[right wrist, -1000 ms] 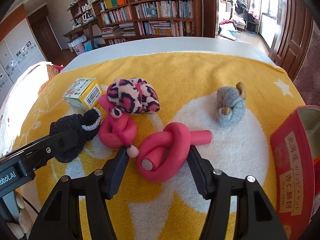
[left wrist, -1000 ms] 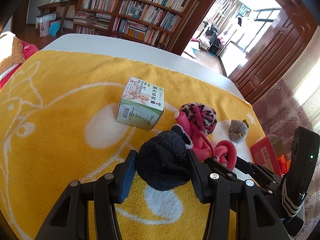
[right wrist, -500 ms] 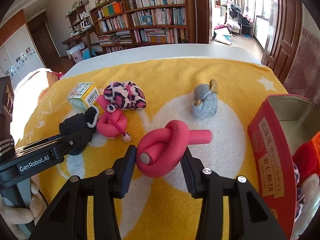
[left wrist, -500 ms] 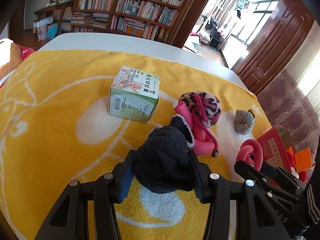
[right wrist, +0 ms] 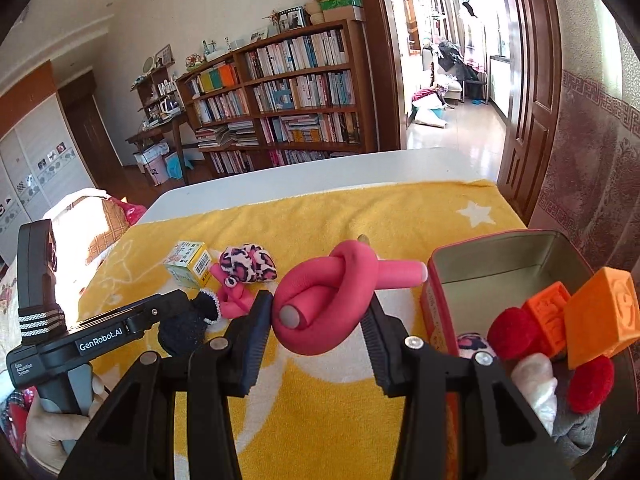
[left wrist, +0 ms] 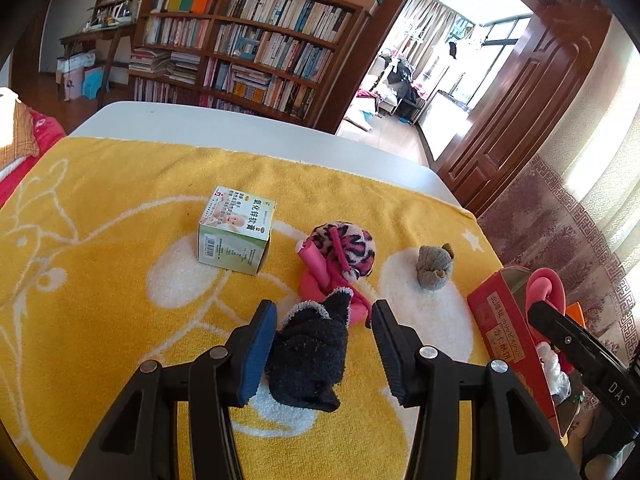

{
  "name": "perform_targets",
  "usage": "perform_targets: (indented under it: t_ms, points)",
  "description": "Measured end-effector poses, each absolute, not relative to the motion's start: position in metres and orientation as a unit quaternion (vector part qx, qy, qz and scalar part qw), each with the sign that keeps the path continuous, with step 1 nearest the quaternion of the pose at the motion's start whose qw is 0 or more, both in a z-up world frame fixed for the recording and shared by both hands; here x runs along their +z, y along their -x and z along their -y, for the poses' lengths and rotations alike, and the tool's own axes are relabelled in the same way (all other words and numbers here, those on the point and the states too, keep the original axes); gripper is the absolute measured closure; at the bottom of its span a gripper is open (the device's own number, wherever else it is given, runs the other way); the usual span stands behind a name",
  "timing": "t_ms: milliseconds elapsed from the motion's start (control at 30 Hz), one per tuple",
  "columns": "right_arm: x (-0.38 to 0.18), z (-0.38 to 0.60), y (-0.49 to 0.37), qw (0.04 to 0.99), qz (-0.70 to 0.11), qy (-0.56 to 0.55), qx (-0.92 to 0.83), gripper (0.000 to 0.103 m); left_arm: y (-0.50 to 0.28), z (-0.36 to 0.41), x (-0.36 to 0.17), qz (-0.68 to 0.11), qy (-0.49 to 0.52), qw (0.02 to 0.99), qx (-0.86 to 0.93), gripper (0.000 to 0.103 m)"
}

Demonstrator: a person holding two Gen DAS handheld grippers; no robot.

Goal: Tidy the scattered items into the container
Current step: 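Grasp the pink knotted foam tube with the right gripper while the left gripper lifts the sock, then lower the sock and pink tube into the red tin and open both grippers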

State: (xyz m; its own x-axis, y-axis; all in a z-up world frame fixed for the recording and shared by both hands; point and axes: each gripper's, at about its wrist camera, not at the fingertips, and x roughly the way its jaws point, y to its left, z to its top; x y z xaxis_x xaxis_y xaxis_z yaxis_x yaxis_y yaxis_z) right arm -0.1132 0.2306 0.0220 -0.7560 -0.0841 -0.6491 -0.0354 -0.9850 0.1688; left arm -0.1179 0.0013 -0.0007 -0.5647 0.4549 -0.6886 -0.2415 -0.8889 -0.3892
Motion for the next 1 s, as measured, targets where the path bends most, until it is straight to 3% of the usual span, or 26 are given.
perform_targets:
  t_ms: [333,367,433,467,833,867,900,933,1000]
  points:
    - [0.037,-0.265,0.094,-0.014,0.105,-0.329,-0.939,0.055,0.119,-0.015,-0.009,0.088,0.427,0.174,0.883,0.051]
    - [0.037,-0.263,0.092,-0.012,0.104,-0.329,-0.938,0.055,0.120,-0.016,-0.011,0.077,0.420,0.167,0.889,0.049]
    - [0.035,-0.261,0.091,-0.006,0.104,-0.331,-0.938,0.055,0.126,-0.019,-0.014,0.051,0.418,0.150,0.895,0.030]
    - [0.034,-0.261,0.089,-0.004,0.105,-0.332,-0.937,0.055,0.130,-0.020,-0.017,0.045,0.420,0.144,0.895,0.029]
    - [0.030,-0.259,0.081,0.004,0.107,-0.331,-0.937,0.055,0.148,0.001,-0.051,0.064,0.460,0.112,0.878,0.029]
    - [0.030,-0.259,0.080,0.005,0.107,-0.331,-0.937,0.055,0.149,0.003,-0.054,0.071,0.463,0.114,0.876,0.030]
    - [0.029,-0.258,0.080,0.005,0.107,-0.332,-0.937,0.055,0.149,0.005,-0.054,0.074,0.460,0.114,0.878,0.039]
    - [0.029,-0.258,0.079,0.004,0.108,-0.331,-0.937,0.055,0.149,0.006,-0.053,0.075,0.462,0.114,0.876,0.056]
    - [0.029,-0.261,0.079,0.002,0.110,-0.331,-0.937,0.055,0.149,0.011,-0.053,0.096,0.463,0.129,0.872,0.059]
